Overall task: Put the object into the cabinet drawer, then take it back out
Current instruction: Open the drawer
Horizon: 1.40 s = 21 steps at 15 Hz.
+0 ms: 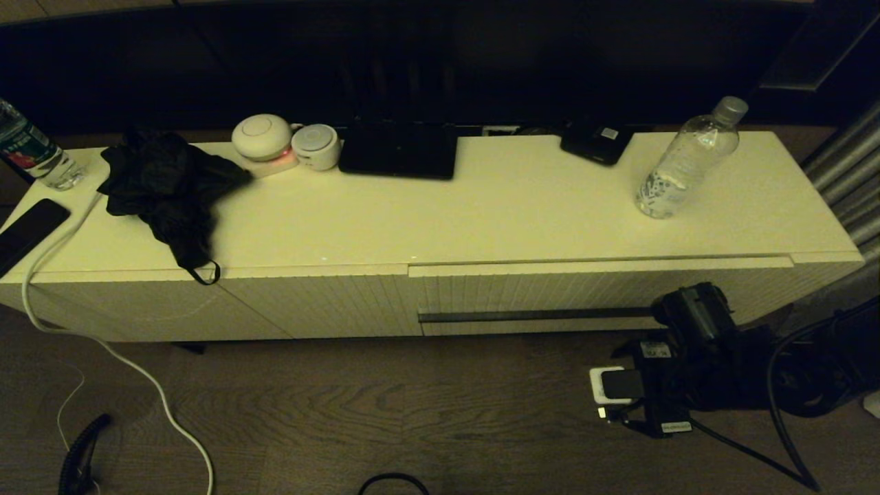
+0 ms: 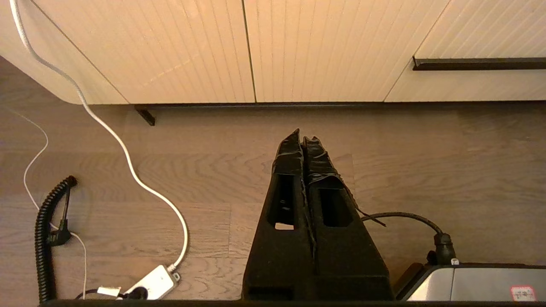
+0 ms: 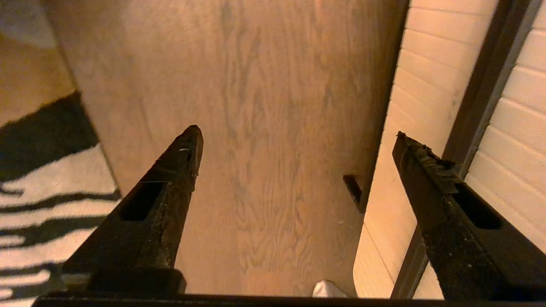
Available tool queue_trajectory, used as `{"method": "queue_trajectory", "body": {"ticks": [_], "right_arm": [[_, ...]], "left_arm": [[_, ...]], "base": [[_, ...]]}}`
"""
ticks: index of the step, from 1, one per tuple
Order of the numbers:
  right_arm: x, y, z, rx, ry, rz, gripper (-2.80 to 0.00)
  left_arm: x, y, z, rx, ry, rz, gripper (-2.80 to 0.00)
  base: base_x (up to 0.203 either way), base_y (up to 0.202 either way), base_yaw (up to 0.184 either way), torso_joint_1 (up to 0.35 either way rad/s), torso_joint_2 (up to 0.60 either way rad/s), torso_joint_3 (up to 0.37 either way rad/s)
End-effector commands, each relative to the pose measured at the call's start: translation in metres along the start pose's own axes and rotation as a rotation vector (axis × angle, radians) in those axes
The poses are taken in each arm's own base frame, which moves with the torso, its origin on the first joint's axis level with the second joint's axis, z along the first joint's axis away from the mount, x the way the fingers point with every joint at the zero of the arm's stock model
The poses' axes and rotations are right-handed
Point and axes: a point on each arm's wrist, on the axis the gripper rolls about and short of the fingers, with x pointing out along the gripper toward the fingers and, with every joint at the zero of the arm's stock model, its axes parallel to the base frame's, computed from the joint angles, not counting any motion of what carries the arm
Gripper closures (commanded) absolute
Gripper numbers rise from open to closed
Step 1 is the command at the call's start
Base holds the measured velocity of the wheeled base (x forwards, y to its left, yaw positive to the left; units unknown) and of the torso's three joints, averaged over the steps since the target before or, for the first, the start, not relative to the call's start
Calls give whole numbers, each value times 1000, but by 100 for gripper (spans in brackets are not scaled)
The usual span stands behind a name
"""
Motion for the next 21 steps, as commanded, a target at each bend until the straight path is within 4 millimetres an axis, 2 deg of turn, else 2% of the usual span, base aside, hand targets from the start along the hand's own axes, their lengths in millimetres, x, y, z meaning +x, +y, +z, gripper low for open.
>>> {"method": "queue_trajectory", "body": {"ticks": [1, 6, 13, 21], "right_arm": [[14, -3, 0, 2, 4, 4, -280], [27, -17, -4, 20, 9, -35, -280], [35, -37, -6, 31, 8, -85, -280], [53, -48, -16, 55, 27, -97, -280]], "left_arm": [[0, 0, 0, 0, 0, 0, 0], [0, 0, 0, 0, 0, 0, 0], [0, 0, 0, 0, -1, 0, 0], [0, 0, 0, 0, 0, 0, 0]], "base": [[0, 0, 0, 0, 0, 0], [0, 0, 0, 0, 0, 0], [0, 0, 0, 0, 0, 0], [0, 0, 0, 0, 0, 0]]}}
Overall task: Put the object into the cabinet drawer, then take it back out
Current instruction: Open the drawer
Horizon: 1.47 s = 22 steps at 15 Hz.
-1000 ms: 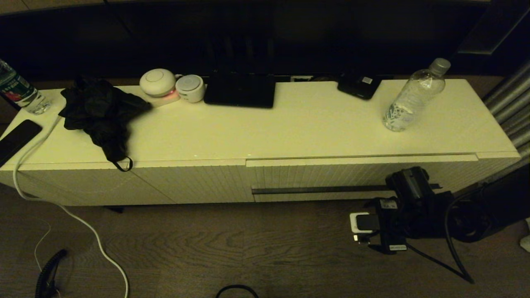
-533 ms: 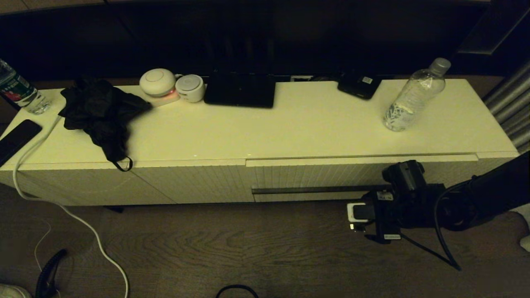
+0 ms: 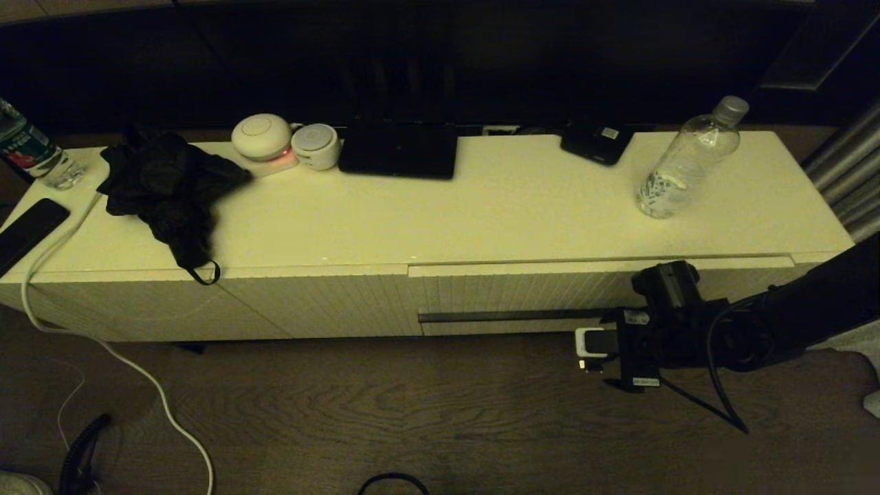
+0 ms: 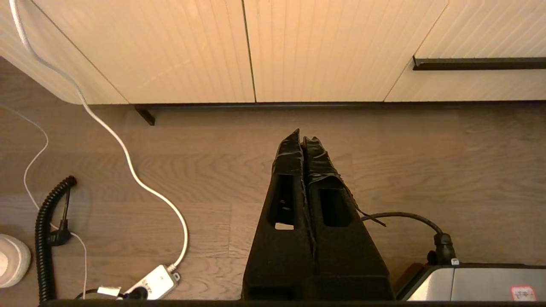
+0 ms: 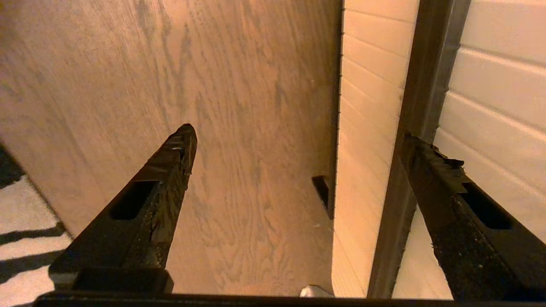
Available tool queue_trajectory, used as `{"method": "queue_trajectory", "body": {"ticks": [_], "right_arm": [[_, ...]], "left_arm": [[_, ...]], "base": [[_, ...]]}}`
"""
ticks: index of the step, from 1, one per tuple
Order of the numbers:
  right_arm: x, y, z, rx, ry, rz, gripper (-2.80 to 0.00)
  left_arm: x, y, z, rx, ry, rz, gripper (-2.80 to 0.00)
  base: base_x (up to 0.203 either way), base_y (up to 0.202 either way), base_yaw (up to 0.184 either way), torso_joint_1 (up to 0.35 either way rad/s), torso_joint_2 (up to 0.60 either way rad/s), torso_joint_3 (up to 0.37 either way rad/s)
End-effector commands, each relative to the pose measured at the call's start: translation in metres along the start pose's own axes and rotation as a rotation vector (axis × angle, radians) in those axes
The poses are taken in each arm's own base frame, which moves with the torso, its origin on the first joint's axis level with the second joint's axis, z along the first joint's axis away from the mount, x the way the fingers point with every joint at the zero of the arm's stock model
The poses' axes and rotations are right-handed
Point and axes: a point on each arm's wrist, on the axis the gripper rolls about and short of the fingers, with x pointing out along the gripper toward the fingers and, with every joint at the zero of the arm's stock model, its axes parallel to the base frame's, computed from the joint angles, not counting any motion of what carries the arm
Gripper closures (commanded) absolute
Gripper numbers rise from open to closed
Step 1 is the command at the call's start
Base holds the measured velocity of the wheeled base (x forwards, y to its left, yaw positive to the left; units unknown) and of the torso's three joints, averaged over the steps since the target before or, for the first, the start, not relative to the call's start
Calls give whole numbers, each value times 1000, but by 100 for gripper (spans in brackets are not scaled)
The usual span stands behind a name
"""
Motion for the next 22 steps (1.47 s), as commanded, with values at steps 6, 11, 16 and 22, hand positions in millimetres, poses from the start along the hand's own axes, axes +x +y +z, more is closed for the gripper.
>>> {"method": "queue_trajectory", "body": {"ticks": [6, 11, 16, 22], "right_arm": [[13, 4, -3, -1, 10, 23, -280], [15, 1, -3, 2, 7, 15, -280], [2, -17, 2, 25, -18, -51, -280], [16, -17, 2, 28, -16, -45, -280]], "left_arm": [[0, 0, 0, 0, 0, 0, 0], [0, 0, 0, 0, -2, 0, 0], [0, 0, 0, 0, -1, 0, 0], [0, 0, 0, 0, -2, 0, 0]], "base": [[0, 0, 0, 0, 0, 0], [0, 0, 0, 0, 0, 0], [0, 0, 0, 0, 0, 0], [0, 0, 0, 0, 0, 0]]}}
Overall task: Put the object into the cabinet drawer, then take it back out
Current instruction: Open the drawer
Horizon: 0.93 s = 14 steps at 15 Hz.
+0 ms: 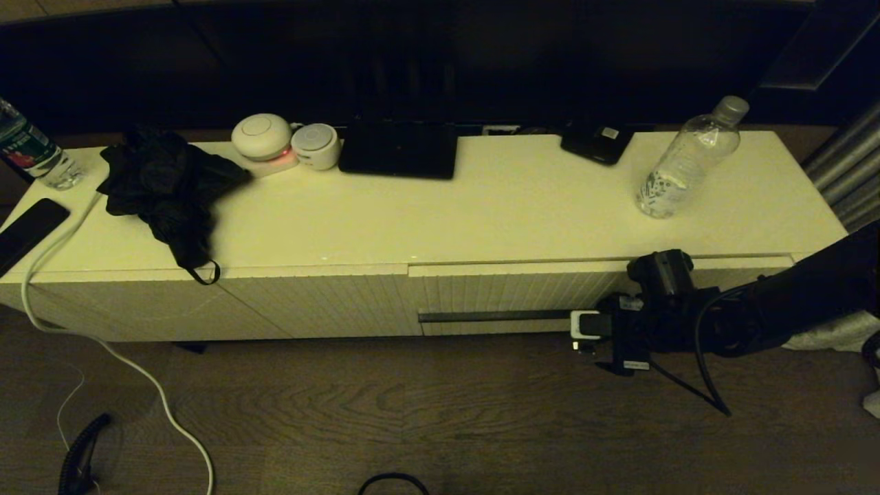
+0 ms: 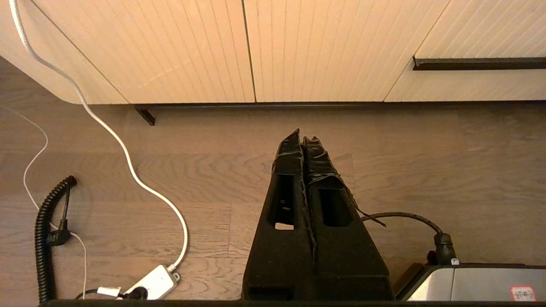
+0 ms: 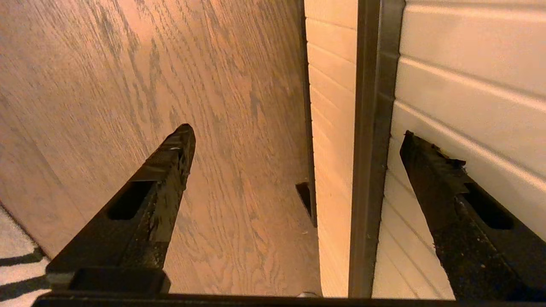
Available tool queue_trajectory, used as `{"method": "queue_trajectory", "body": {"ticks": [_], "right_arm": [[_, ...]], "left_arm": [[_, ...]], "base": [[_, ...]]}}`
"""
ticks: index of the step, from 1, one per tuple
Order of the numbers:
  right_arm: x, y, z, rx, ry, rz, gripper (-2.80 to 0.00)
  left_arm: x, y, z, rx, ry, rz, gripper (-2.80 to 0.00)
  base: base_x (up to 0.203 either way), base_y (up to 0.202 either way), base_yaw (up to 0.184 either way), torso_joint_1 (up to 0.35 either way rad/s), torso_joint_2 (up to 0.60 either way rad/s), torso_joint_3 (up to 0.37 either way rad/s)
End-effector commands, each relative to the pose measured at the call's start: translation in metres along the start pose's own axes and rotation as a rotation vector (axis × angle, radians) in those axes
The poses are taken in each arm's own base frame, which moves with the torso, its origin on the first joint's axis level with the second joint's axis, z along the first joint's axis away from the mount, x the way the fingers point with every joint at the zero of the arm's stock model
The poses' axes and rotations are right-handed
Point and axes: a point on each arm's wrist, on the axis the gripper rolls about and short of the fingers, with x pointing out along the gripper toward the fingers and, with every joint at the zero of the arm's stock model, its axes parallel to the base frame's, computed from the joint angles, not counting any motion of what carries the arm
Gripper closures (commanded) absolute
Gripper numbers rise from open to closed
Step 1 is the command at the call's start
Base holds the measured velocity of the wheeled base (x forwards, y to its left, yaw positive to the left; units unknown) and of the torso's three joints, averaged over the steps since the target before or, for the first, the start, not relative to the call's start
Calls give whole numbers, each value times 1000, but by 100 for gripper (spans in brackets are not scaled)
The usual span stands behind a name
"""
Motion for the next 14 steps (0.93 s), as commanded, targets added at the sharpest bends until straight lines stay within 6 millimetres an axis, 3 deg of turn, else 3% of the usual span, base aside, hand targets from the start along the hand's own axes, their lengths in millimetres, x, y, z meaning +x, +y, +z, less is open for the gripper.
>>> {"method": "queue_trajectory", "body": {"ticks": [1, 8, 14], "right_arm": [[11, 2, 0, 4, 4, 11, -280], [24, -4, -3, 17, 8, 0, -280], [28, 8, -7, 18, 22, 41, -280]], "left_arm": [[0, 0, 0, 0, 0, 0, 0], [0, 0, 0, 0, -1, 0, 0], [0, 0, 0, 0, -1, 0, 0]], "base": [[0, 0, 0, 0, 0, 0], [0, 0, 0, 0, 0, 0], [0, 0, 0, 0, 0, 0]]}}
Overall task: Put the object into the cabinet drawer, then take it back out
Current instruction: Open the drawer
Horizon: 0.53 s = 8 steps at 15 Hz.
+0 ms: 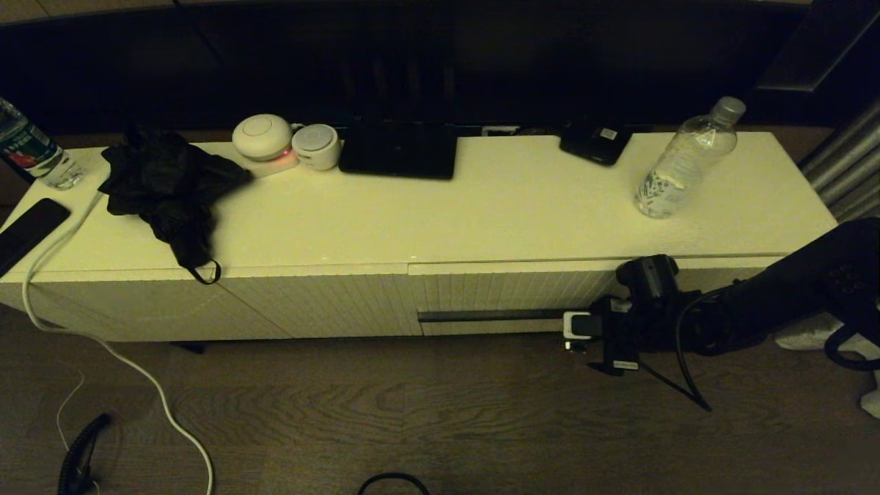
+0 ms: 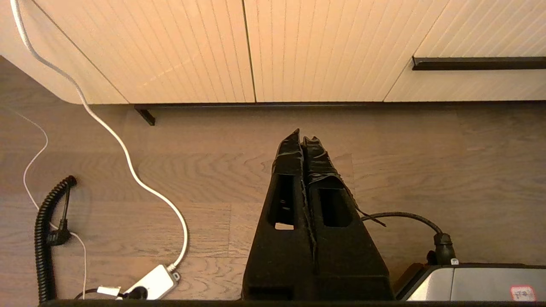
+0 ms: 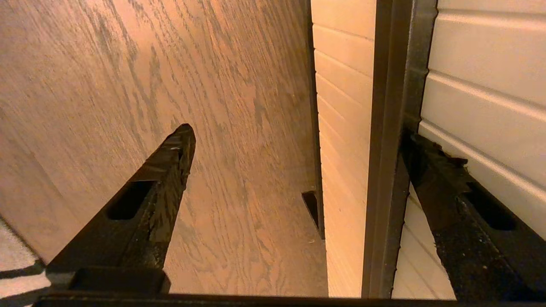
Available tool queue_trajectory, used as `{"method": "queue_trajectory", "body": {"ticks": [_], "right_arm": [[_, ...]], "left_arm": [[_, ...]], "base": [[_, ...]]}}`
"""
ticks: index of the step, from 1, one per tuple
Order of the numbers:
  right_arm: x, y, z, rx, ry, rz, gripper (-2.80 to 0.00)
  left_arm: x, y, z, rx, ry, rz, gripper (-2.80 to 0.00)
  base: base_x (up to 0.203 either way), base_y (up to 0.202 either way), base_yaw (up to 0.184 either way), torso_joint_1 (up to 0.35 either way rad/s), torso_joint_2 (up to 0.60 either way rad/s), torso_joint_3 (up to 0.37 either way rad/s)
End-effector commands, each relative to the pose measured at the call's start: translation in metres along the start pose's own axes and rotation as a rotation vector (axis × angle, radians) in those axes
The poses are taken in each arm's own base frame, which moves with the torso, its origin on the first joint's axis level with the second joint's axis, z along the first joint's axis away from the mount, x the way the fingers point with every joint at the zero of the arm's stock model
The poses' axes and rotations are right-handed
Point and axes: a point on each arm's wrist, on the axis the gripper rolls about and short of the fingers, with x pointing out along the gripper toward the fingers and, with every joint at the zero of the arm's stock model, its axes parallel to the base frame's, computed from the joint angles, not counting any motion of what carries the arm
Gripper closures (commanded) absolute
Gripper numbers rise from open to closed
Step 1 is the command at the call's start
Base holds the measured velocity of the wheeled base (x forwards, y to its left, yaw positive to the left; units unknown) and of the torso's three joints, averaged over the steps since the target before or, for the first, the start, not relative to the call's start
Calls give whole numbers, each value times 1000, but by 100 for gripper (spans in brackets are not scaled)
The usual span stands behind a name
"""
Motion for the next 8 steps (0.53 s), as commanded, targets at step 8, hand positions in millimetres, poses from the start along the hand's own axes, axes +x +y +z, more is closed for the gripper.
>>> {"method": "queue_trajectory", "body": {"ticks": [8], "right_arm": [[-9, 34, -4, -20, 21, 108, -280]], "left_arm": [[0, 0, 0, -1, 0, 1, 0]], "base": [[0, 0, 0, 0, 0, 0]]}}
